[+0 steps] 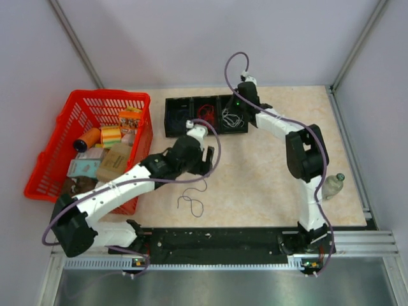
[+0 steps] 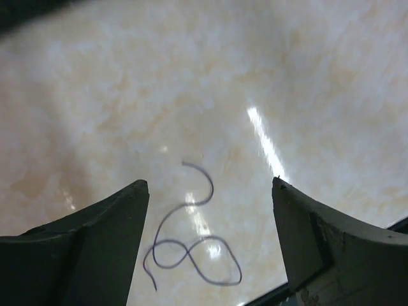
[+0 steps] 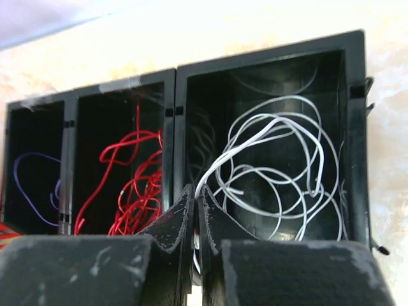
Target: Untangle the cables
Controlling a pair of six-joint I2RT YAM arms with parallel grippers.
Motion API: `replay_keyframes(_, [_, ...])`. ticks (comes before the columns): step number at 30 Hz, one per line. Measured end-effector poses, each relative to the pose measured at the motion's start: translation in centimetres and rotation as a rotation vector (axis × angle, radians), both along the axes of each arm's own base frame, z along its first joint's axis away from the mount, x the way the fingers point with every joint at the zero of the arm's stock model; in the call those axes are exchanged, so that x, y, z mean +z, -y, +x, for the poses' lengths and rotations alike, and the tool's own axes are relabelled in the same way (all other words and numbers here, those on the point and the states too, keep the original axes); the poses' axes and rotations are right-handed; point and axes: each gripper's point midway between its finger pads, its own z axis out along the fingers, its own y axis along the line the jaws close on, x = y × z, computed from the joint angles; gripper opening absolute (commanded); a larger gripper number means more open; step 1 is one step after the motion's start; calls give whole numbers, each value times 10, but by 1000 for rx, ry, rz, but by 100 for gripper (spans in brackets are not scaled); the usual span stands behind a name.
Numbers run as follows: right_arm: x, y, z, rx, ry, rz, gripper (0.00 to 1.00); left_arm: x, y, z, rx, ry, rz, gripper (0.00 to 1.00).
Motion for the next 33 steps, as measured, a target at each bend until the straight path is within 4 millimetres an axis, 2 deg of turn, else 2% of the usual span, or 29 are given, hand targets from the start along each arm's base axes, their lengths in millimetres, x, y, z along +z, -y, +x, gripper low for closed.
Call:
replay_keyframes(1, [-4, -1, -2, 0, -22, -23, 2, -17, 4, -15, -34, -38, 49, 83])
replay_keyframes(3, [-10, -4, -4, 10, -58, -53, 16, -42, 7, -39, -91, -84, 126, 86])
replay_keyframes(5, [-12, -4, -7, 19, -85, -72, 37, -60, 7, -58, -146, -110, 190, 99])
replay_keyframes(7, [-11, -2, -11, 29, -113, -94, 59, -68, 8, -68, -187, -119, 221, 99])
replay_keyframes(9, [-6, -1, -15, 41, -139, -116, 73, -75, 9, -72, -212, -133, 240, 99])
replay_keyframes(12, [5, 6, -26, 59, -153, -151, 83, -90, 8, -75, -217, -180, 282, 99])
replay_keyframes(15, [11, 24, -59, 79, -193, -192, 85, -107, -1, -81, -179, -246, 329, 99])
replay_keyframes(20, [35, 51, -118, 96, -202, -210, 86, -119, -34, -92, 79, -362, 367, 97])
replay_keyframes(23, [45, 63, -145, 92, -187, -206, 86, -124, -38, -102, 234, -446, 305, 96])
replay_keyframes(27, [36, 80, -174, 81, -198, -219, 85, -134, -37, -109, 485, -551, 214, 96])
replay_keyframes(30, [27, 85, -187, 84, -212, -227, 85, -139, -34, -107, 647, -590, 178, 95])
replay_keyframes(33, [18, 88, -193, 90, -221, -235, 84, -142, -33, -101, 800, -592, 122, 87])
